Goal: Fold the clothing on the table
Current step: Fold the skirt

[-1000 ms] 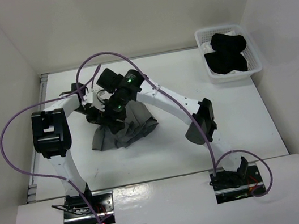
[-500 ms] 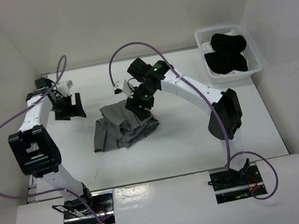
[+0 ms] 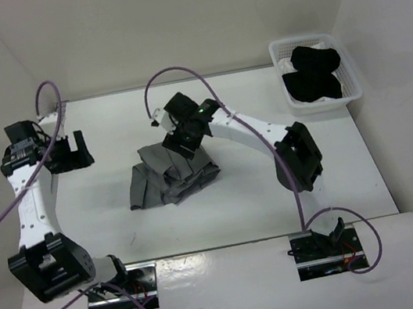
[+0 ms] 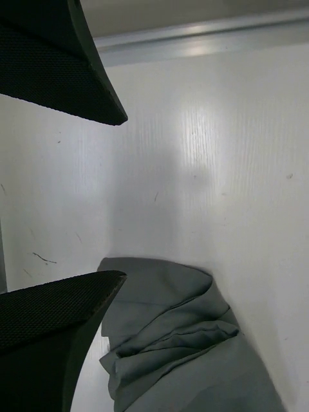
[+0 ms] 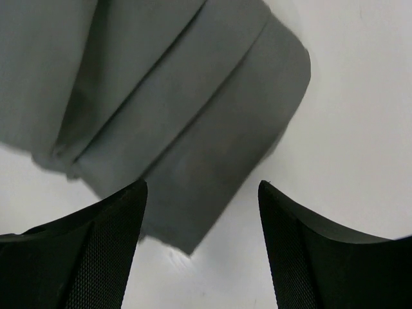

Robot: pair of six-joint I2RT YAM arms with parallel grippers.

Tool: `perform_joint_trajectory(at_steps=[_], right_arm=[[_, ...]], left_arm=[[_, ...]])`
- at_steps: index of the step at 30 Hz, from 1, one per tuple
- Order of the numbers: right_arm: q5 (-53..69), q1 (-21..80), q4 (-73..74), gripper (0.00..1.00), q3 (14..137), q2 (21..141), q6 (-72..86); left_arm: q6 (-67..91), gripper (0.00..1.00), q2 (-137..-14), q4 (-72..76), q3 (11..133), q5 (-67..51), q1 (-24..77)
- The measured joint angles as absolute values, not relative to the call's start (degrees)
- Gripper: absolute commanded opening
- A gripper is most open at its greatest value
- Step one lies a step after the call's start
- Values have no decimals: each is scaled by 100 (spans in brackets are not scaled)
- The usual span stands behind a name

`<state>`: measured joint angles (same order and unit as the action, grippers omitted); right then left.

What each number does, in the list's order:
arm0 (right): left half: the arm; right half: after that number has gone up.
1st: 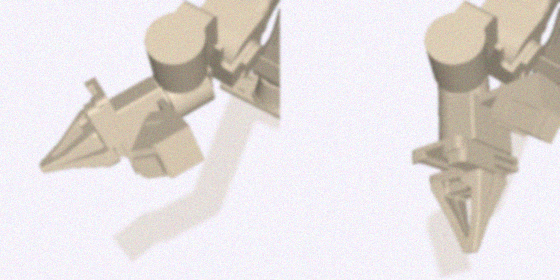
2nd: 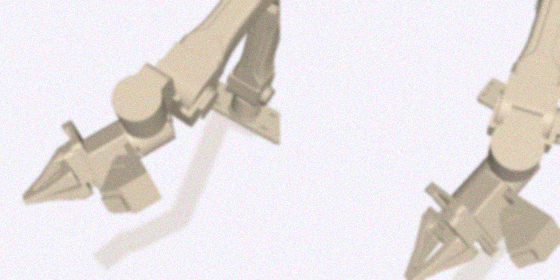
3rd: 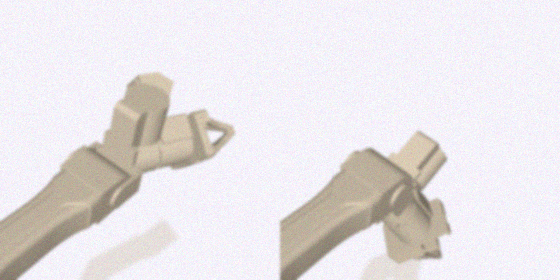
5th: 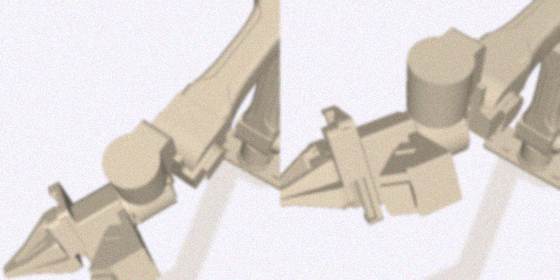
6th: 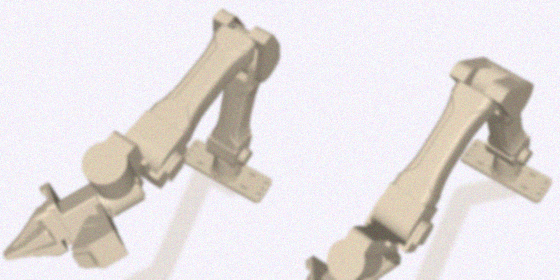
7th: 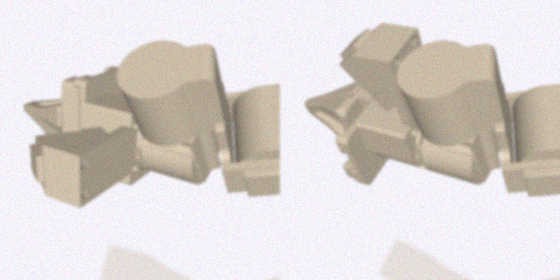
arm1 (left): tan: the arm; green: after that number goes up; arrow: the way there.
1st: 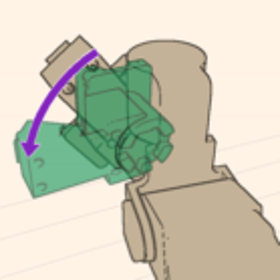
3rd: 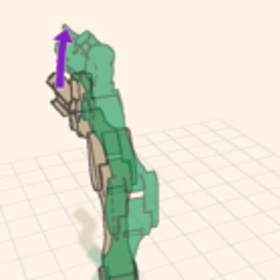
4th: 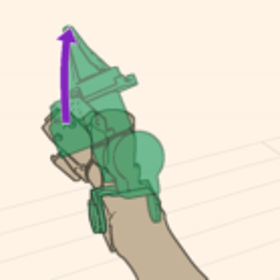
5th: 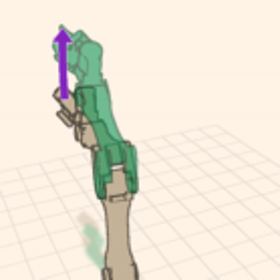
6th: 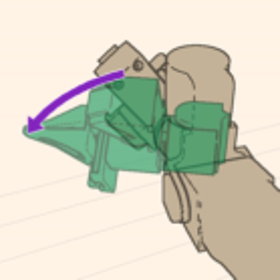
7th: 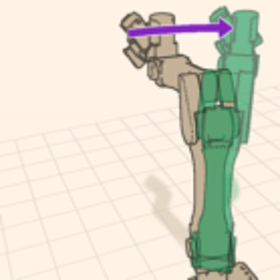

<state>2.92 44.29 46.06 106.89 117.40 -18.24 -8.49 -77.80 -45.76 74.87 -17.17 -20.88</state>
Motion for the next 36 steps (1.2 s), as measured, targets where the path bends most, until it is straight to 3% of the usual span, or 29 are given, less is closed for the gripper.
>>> perform_joint_trajectory(at_steps=[11, 17, 27, 36], right_arm=[[-666, 4851, 4300, 76, 12011, 13227, -1439], [-639, 5000, 4386, 77, 12641, 13284, -1352], [-303, 6082, 4602, 78, 13085, 13432, -1330], [-582, 5835, 4720, 81, 12772, 13144, -1337]], left_arm=[[-705, 99, -6287, -4582, 6676, -1787, -2661], [-703, 99, -6246, -4635, 6425, -1785, -2731], [-703, 99, -6235, -4628, 6423, -1787, -2731], [-707, 99, -6235, -4626, 6383, -1822, -2731]])
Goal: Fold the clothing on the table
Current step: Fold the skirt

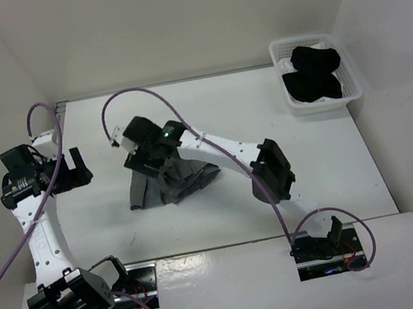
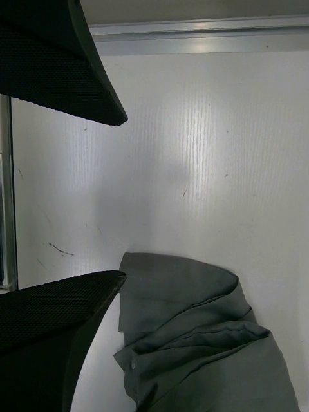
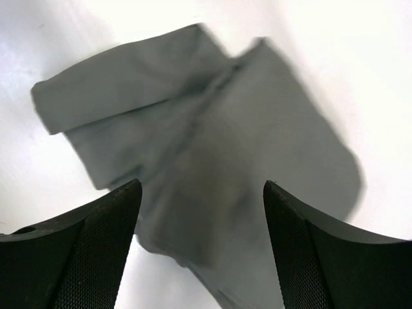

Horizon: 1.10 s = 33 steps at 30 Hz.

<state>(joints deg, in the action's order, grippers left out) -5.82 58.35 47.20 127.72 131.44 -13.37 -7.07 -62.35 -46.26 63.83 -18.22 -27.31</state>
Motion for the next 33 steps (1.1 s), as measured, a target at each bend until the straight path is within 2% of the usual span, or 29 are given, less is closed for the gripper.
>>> perform_joint_trajectory(at_steps=[6, 12, 20, 33], right_arm=[[-484, 5083, 4584, 84, 12584, 12033, -1330], [-1035, 4775, 3986, 84, 11456, 10844, -1426], [-1074, 4877, 3863, 86, 10232, 11336, -1492], [-880, 4877, 3811, 86, 10324, 11609, -1505]], left_arm=[[-707, 99, -6241, -4628, 6372, -1855, -2731], [-707, 99, -6333, -4626, 6372, -1914, -2731], [-707, 99, -6477, -4628, 6372, -1942, -2731], [-707, 99, -6558, -4630, 6372, -1944, -2731]])
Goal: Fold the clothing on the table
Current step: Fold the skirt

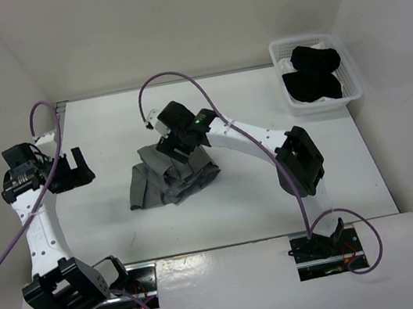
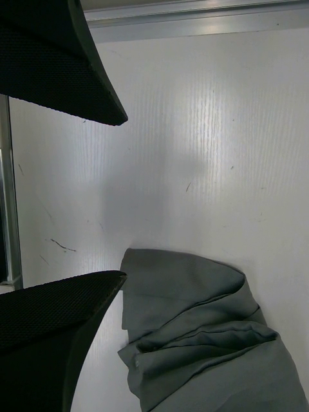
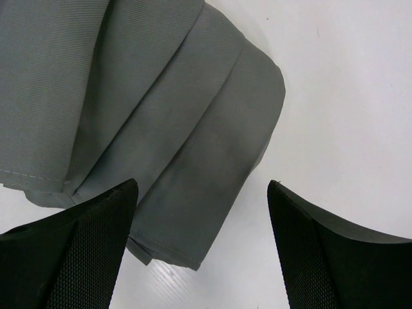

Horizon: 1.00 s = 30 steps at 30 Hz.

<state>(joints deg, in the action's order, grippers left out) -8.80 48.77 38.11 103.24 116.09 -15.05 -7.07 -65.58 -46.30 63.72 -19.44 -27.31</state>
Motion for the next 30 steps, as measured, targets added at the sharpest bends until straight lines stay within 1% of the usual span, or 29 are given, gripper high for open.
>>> perform_joint_trajectory(at_steps=[14, 23, 30], right_arm=[[-495, 4976, 3865, 86, 10606, 12105, -1481], [-320, 5505, 3931, 86, 11268, 12446, -1435], [-54, 5889, 4027, 86, 11609, 12962, -1372]], left_arm=[[-709, 99, -6678, -4630, 6372, -1959, -2731], [-711, 99, -6709, -4630, 6372, -1984, -2731], [-711, 99, -6711, -4630, 6372, -1984, -2731]])
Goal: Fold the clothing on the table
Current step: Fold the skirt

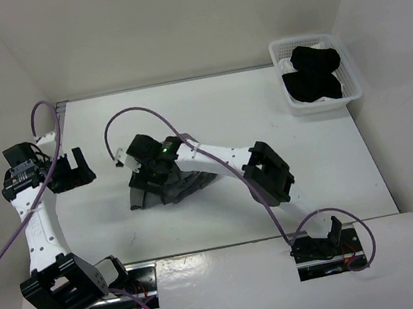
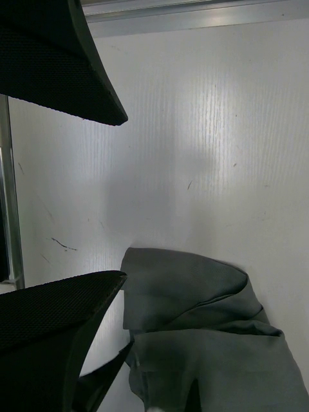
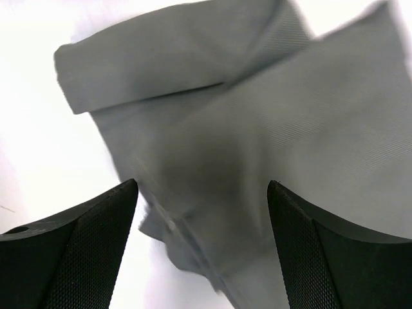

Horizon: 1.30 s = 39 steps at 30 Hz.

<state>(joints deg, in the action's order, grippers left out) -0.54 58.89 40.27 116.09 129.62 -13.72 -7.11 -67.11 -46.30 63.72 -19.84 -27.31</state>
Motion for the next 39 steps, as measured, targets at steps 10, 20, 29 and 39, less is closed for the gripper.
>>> perform_joint_trajectory(at_steps=[10, 20, 29, 39], right_arm=[[342, 5968, 4189, 86, 11876, 13756, -1288], [753, 5948, 4517, 86, 12160, 13723, -1380], [1087, 5476, 4904, 96, 11723, 11321, -1909], [993, 432, 3192, 99, 7653, 7730, -1391]], left_arm=[[-711, 99, -6711, -4630, 6372, -1986, -2731], [-711, 99, -6711, -4630, 6372, -1986, -2731], [-722, 99, -6711, -4630, 6372, -2075, -2731], [-711, 99, -5975, -4189, 5878, -1940, -2766]])
